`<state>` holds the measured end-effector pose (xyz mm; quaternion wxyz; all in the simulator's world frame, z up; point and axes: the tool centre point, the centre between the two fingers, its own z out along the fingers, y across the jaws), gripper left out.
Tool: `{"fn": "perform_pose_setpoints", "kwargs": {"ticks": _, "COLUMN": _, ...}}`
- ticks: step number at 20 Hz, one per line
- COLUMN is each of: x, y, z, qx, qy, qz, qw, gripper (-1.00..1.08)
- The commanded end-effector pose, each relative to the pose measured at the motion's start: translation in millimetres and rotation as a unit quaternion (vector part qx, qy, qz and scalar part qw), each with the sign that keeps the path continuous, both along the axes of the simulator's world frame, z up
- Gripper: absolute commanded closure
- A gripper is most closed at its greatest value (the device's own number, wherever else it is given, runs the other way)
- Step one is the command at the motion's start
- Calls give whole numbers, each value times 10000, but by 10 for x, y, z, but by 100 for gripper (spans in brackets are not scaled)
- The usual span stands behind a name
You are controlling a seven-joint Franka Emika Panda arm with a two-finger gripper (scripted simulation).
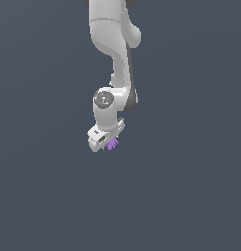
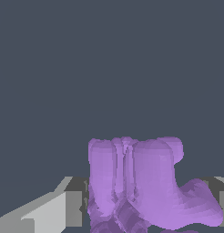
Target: Pick up the object and move it to a goal position.
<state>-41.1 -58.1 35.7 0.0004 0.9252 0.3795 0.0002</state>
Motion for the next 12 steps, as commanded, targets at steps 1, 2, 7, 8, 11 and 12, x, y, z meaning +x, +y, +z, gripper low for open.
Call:
{"fn": "perform_pose_setpoints", "kwargs": {"ticks": 1, "x": -4, "y": 8, "z": 17, "qx": -1, "qy": -2, "qz": 1, "qw": 10000, "gripper": 108}}
{"fn": "perform_pose_setpoints", "kwargs": {"ticks": 2, "x": -10, "y": 15, "z": 32, "qx": -1, "qy": -2, "qz": 1, "qw": 10000, "gripper": 108}}
{"fn": "perform_pose_setpoints", "kwargs": {"ticks": 7, "x": -58, "y": 84, "z": 171, "qx": -3, "qy": -1, "qz": 2, "qw": 10000, "gripper": 108}}
{"fn": "perform_pose_setpoints", "kwargs": {"ticks": 8, "x": -72, "y": 103, "z": 212, "qx": -3, "qy": -1, "qz": 2, "qw": 10000, "gripper": 108}}
{"fn": "perform_pose_setpoints", "kwargs": {"ticks": 11, "x": -123, "y": 177, "z": 362, "qx": -5, "qy": 0, "qz": 3, "qw": 10000, "gripper": 108}}
{"fn": "perform_pose_setpoints", "kwargs": {"ticks": 12, "x": -143, "y": 205, "z": 422, "qx": -5, "qy": 0, "qz": 3, "qw": 10000, "gripper": 108}}
